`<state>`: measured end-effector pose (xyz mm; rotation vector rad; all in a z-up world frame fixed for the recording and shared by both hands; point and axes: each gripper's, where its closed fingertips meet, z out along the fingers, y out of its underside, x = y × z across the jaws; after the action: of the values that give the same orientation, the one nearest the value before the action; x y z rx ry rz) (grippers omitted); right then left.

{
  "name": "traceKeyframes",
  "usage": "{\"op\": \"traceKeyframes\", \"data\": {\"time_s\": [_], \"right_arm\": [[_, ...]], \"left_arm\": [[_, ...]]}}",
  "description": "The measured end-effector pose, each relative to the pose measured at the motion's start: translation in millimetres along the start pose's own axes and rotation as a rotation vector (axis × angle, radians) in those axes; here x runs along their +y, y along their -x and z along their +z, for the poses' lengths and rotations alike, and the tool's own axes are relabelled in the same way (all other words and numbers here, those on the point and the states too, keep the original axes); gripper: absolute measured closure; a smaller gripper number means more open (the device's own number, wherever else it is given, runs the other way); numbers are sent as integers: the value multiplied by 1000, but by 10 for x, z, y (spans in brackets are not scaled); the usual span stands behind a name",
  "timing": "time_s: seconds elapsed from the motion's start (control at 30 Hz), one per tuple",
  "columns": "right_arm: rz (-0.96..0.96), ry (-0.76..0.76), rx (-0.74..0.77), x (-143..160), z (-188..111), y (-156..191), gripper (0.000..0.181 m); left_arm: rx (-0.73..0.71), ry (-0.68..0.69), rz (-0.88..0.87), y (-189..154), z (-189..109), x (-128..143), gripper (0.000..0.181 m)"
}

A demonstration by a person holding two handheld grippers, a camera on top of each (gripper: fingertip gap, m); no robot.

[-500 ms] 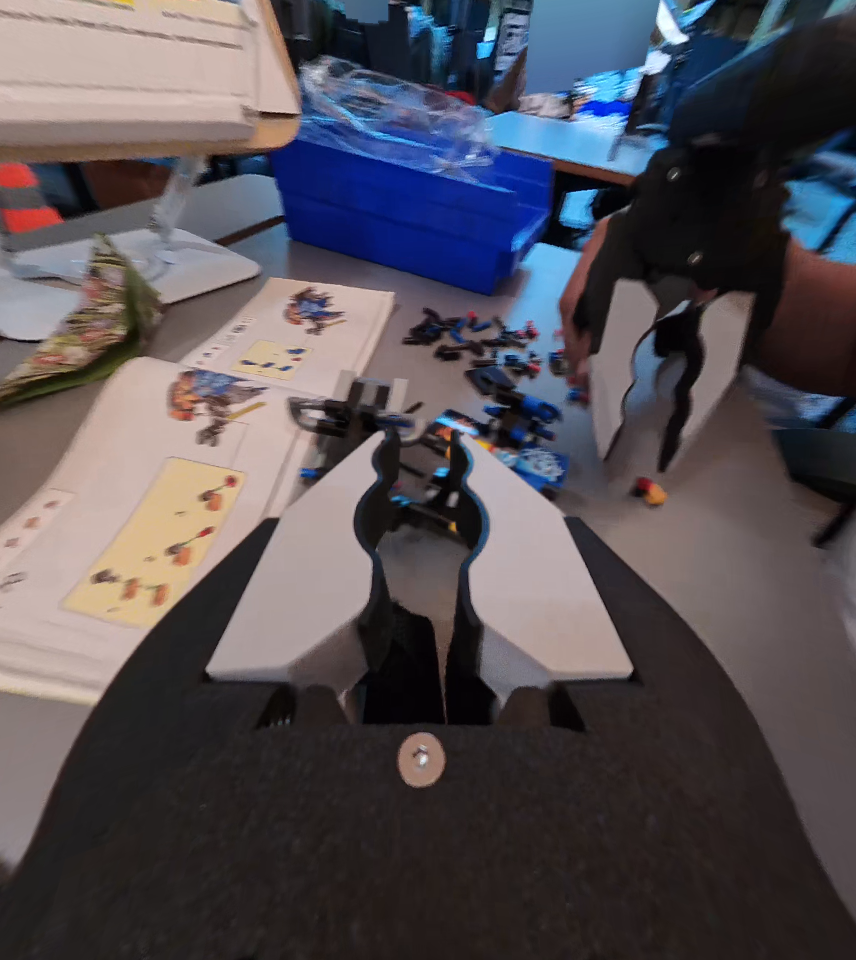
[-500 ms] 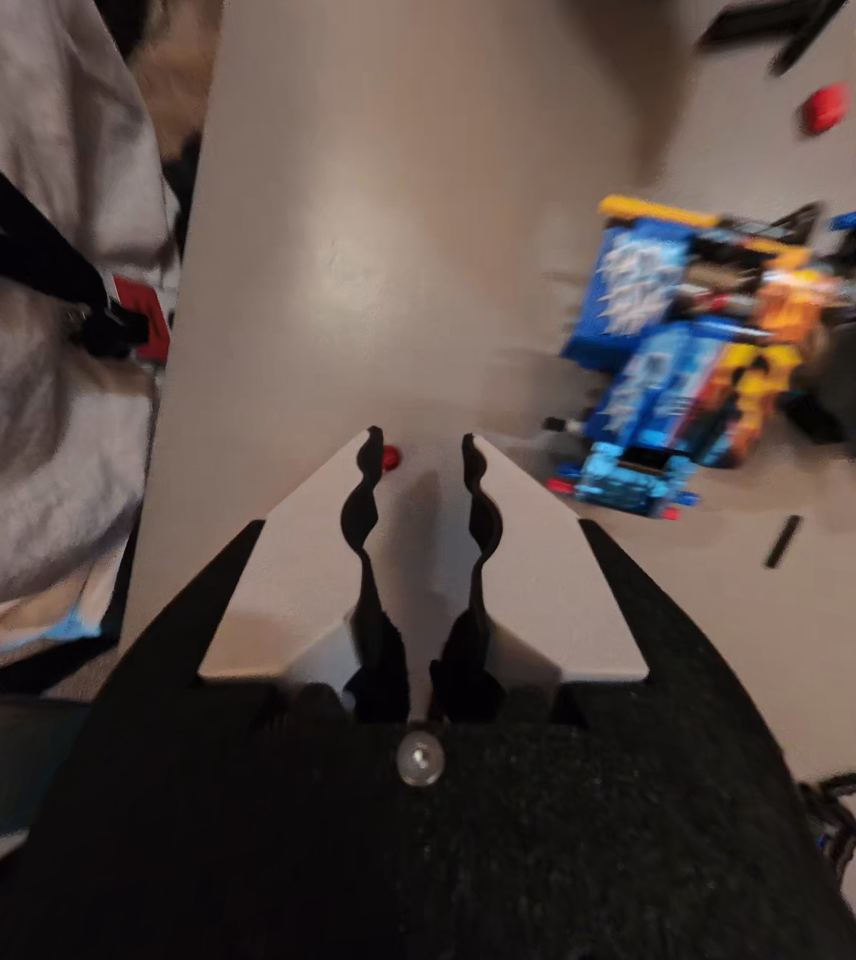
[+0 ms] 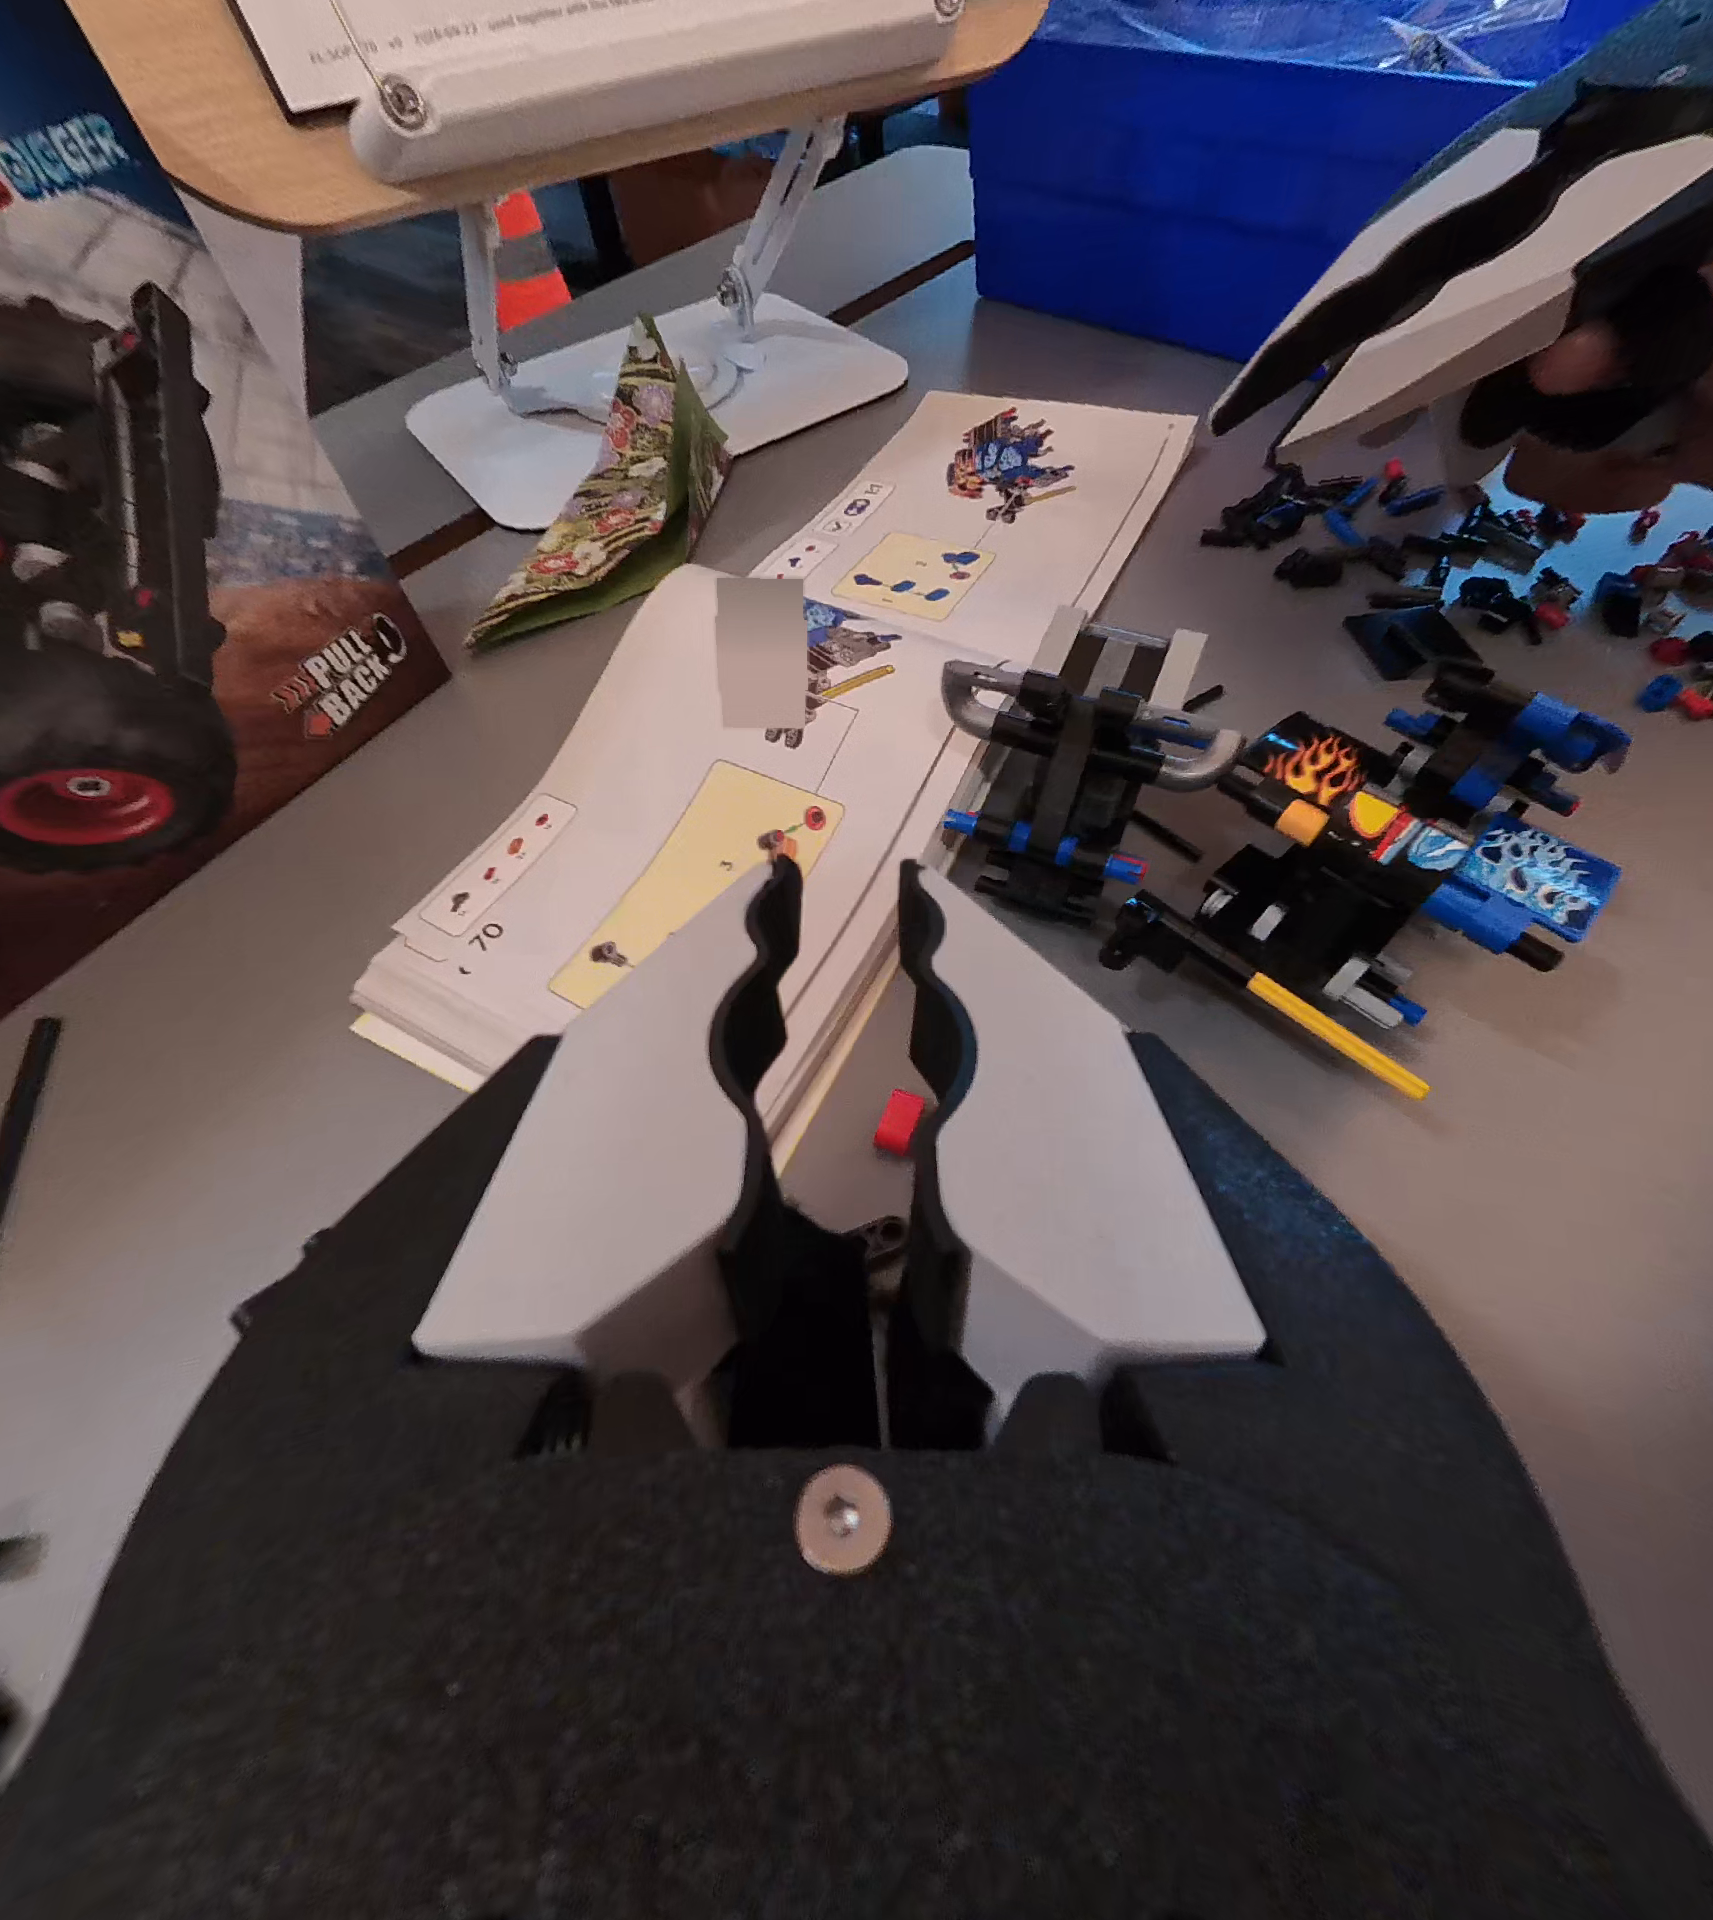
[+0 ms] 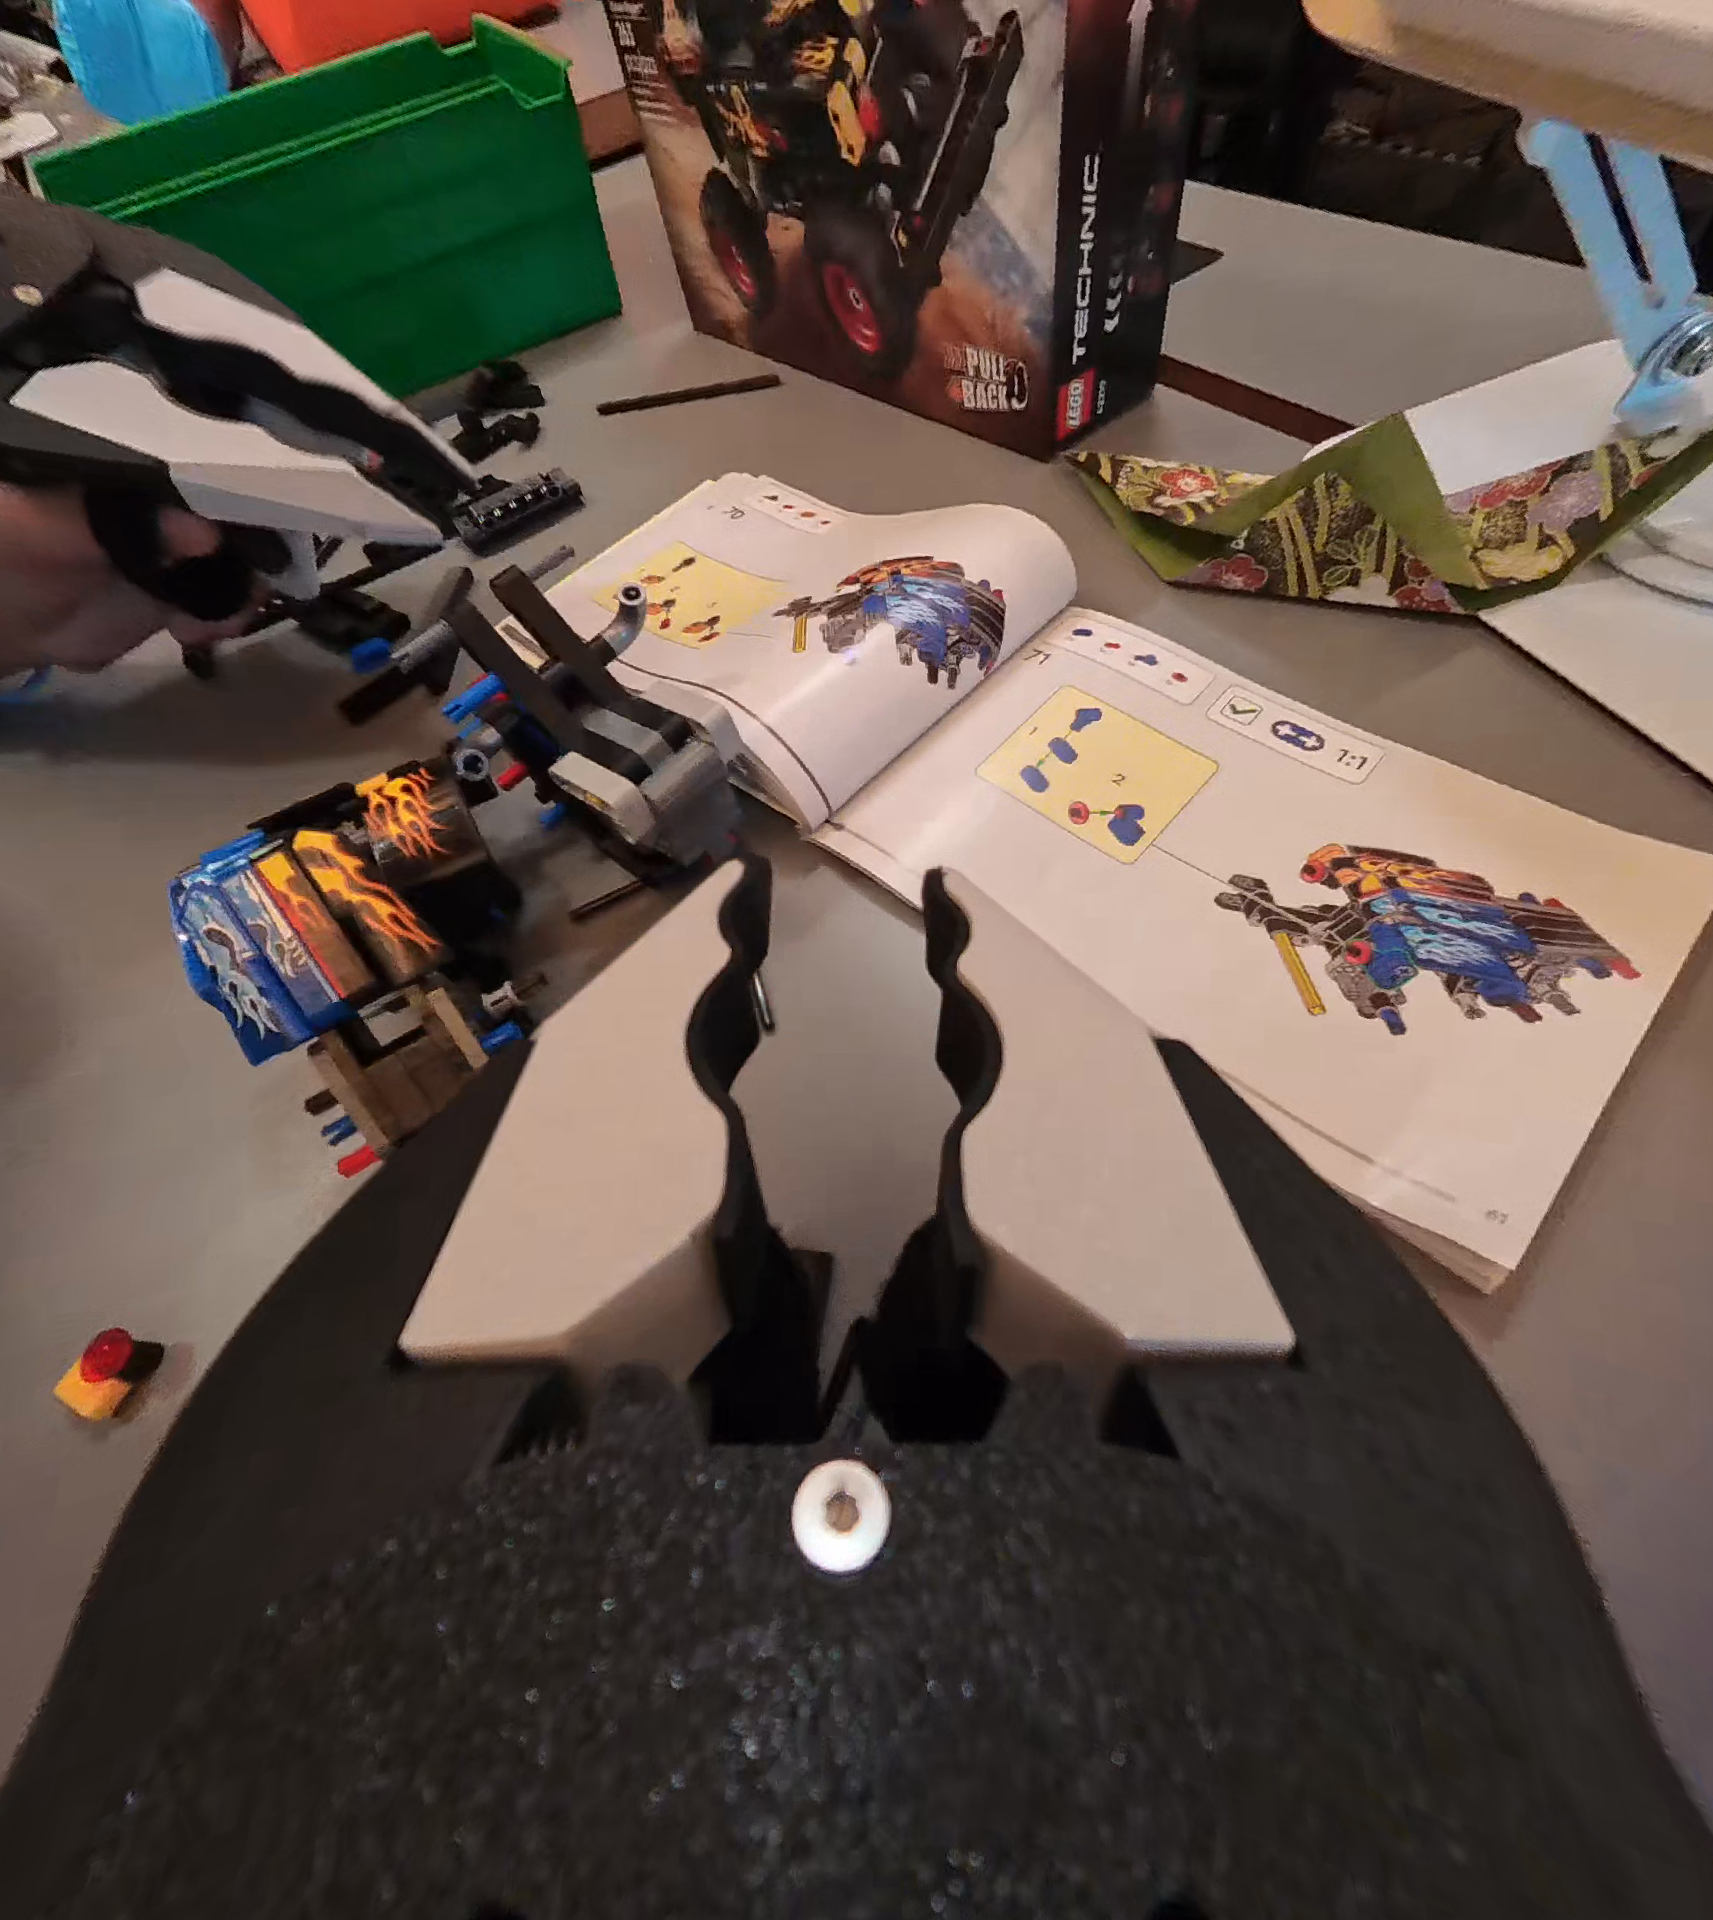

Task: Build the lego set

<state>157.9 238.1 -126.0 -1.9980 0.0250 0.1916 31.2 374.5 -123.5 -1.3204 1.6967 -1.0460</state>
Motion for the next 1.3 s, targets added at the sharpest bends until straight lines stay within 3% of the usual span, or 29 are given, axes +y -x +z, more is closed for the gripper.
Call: {"op": "traceKeyframes", "data": {"time_s": [0.7,0.9,1.07,1.3], "right_arm": [[-69,8,-53,-3,14,236,156],[-115,19,-150,25,49,490,158],[-190,12,-457,28,-92,1081,160],[-432,105,-381,289,19,1209,157]], "left_arm": [[131,86,-54,-212,122,197,165],[166,101,-6,-334,136,219,165],[248,121,27,-526,140,247,165],[400,233,72,-858,140,436,164]]}}
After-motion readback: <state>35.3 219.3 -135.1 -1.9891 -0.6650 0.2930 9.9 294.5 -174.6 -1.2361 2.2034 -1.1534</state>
